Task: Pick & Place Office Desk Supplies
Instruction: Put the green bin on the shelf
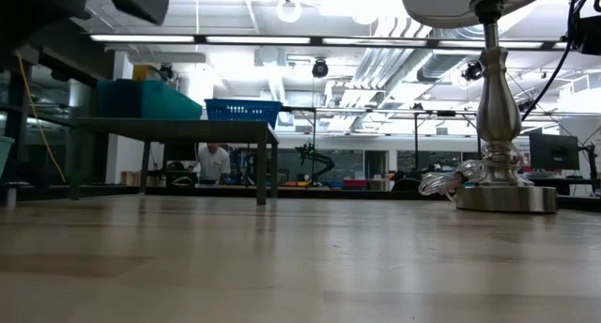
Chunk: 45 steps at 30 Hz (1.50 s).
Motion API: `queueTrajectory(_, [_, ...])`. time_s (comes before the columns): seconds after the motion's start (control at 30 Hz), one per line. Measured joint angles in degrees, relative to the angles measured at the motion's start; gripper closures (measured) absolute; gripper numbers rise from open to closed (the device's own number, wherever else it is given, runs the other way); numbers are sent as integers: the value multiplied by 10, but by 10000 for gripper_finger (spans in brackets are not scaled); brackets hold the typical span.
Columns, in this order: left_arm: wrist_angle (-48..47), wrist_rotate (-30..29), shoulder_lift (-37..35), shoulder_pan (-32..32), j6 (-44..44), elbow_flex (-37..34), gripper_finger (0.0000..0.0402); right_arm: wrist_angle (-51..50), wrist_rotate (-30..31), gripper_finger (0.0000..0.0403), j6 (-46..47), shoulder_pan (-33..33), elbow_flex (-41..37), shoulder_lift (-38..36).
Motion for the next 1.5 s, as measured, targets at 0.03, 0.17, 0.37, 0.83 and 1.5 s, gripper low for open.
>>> queueTrajectory(0.03, [2, -2, 0, 1, 0, -3, 228, 0, 0, 283, 0, 0, 0, 0])
queueTrajectory(0.17, [1, -2, 1, 2, 2, -15, 228, 0, 0, 283, 0, 0, 0, 0])
queueTrajectory(0.37, [1, -2, -7, 2, 5, -31, 228, 0, 0, 283, 0, 0, 0, 0])
queueTrajectory(0.83, [27, 11, -14, 29, 71, -80, 228, 0, 0, 283, 0, 0, 0, 0])
queueTrajectory(1.5, [117, -21, -14, -9, 45, -105, 249, 0, 0, 283, 0, 0, 0, 0])
